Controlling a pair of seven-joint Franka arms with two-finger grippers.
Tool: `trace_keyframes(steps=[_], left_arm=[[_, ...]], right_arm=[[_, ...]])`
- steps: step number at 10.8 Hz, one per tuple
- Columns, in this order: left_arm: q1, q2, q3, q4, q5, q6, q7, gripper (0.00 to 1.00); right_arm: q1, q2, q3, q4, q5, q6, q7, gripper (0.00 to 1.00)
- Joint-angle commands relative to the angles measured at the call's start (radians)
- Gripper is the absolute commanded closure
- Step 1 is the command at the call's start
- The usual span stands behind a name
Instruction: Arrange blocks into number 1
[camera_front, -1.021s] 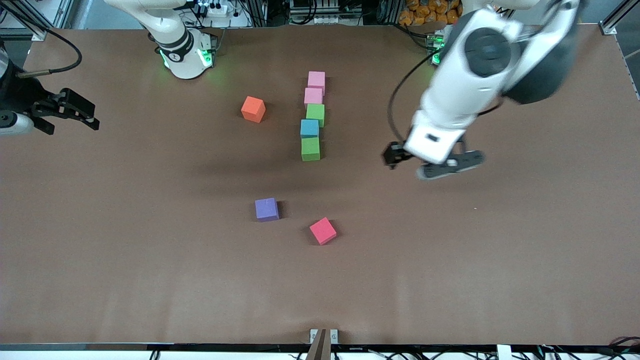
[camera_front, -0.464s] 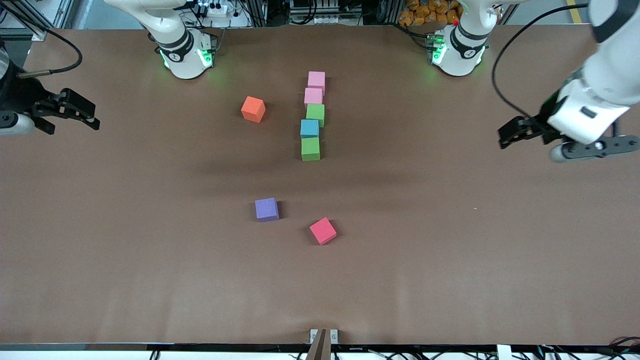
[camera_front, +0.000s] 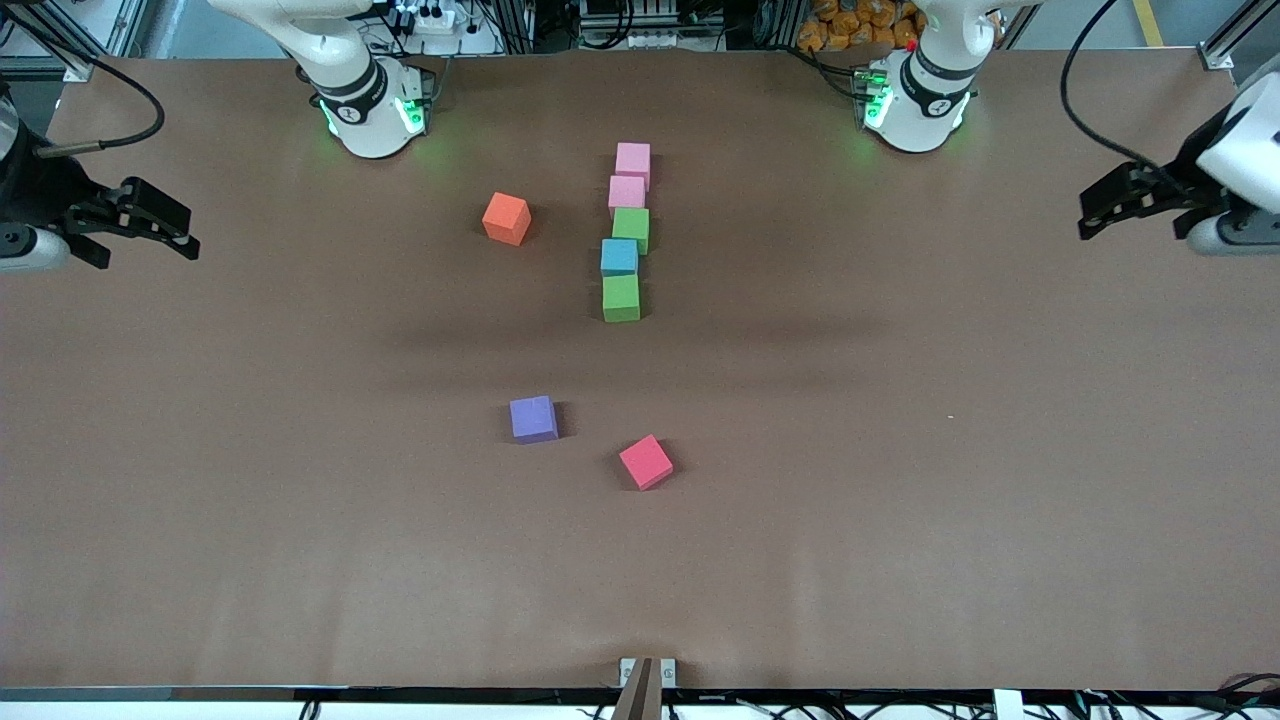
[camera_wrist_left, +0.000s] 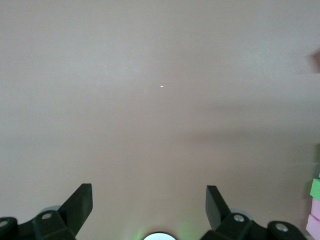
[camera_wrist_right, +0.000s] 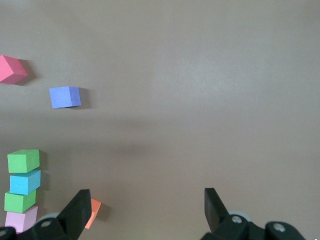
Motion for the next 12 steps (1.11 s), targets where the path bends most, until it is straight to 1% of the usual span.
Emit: trace_keyframes(steps=[1, 3, 4, 7, 12], left_arm=[[-0.051, -0.021, 0.062, -0.017, 0.001, -0.001, 0.015, 0.0], [-0.066, -0.026, 0.06, -0.003, 0.001, -0.001, -0.025, 0.0], [-0.088, -0.033, 0.064, 0.014, 0.002, -0.001, -0.057, 0.0], [-0.151, -0.03, 0.08, 0.017, 0.007, -0.001, -0.07, 0.0], [-0.152, -0.032, 0.091, 0.015, -0.036, -0.001, -0.07, 0.0]], right_arm=[[-0.011, -0.001, 0.009, 0.005, -0.003, -0.019, 0.014, 0.0], [-0.013, -0.002, 0.006, 0.005, -0.003, -0.022, 0.012, 0.0], [-0.013, -0.007, 0.006, 0.005, -0.003, -0.034, 0.012, 0.0], [-0.033, -0.007, 0.006, 0.005, -0.003, -0.046, 0.001, 0.0], [-0.039, -0.007, 0.006, 0.005, -0.003, -0.046, 0.0, 0.0]])
